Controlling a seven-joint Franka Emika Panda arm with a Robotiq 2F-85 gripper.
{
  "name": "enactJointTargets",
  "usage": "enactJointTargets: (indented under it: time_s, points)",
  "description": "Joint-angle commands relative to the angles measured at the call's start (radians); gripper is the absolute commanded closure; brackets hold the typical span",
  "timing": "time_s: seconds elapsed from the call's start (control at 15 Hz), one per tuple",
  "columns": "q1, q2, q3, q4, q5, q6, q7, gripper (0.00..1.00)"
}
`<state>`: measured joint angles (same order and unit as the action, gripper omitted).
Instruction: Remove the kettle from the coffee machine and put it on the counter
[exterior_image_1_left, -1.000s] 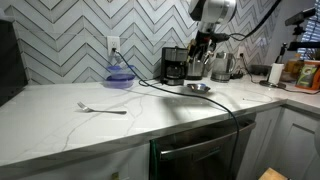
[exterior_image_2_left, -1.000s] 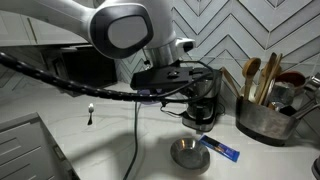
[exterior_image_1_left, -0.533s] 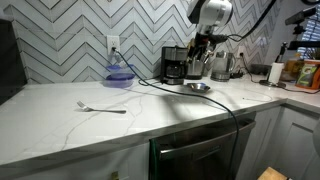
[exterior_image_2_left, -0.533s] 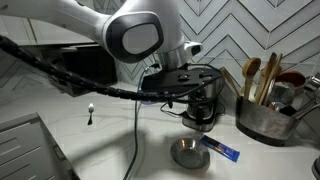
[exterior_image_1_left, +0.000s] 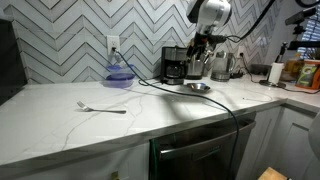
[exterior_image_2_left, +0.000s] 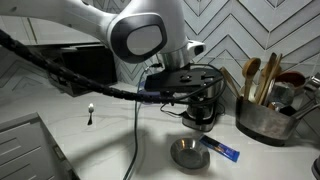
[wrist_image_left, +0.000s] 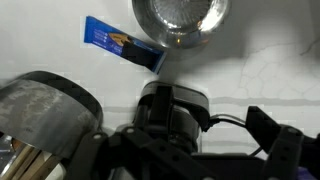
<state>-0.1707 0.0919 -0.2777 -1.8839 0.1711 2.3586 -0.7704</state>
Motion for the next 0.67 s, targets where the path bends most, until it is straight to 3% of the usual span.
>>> enactJointTargets:
  time_s: [0.0, 0.33, 0.6]
  points:
    - [-0.066, 0.096, 0.041, 0.080, 0.104, 0.042, -0.062, 0.00]
    - [-0.152, 0.199, 0.120, 0.154, 0.282, 0.155, -0.206, 0.00]
    - [-0.228, 0.271, 0.193, 0.222, 0.420, 0.158, -0.318, 0.00]
